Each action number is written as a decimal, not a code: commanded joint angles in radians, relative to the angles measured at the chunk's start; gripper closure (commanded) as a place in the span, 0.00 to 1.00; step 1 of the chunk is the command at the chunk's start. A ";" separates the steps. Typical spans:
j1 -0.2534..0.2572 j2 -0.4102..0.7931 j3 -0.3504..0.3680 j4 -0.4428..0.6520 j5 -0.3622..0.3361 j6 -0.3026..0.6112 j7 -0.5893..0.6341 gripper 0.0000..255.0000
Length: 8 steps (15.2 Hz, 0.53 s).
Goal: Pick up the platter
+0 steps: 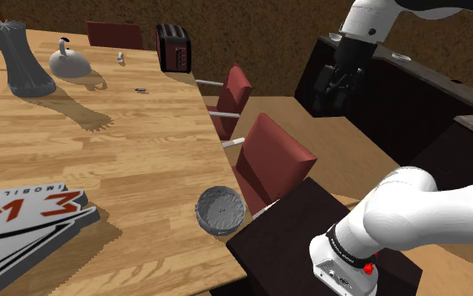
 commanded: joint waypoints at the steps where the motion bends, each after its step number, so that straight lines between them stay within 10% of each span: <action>1: 0.000 0.000 0.000 0.000 0.000 0.000 0.000 0.00; 8: 0.015 -0.029 0.067 -0.243 0.041 0.239 0.060 0.00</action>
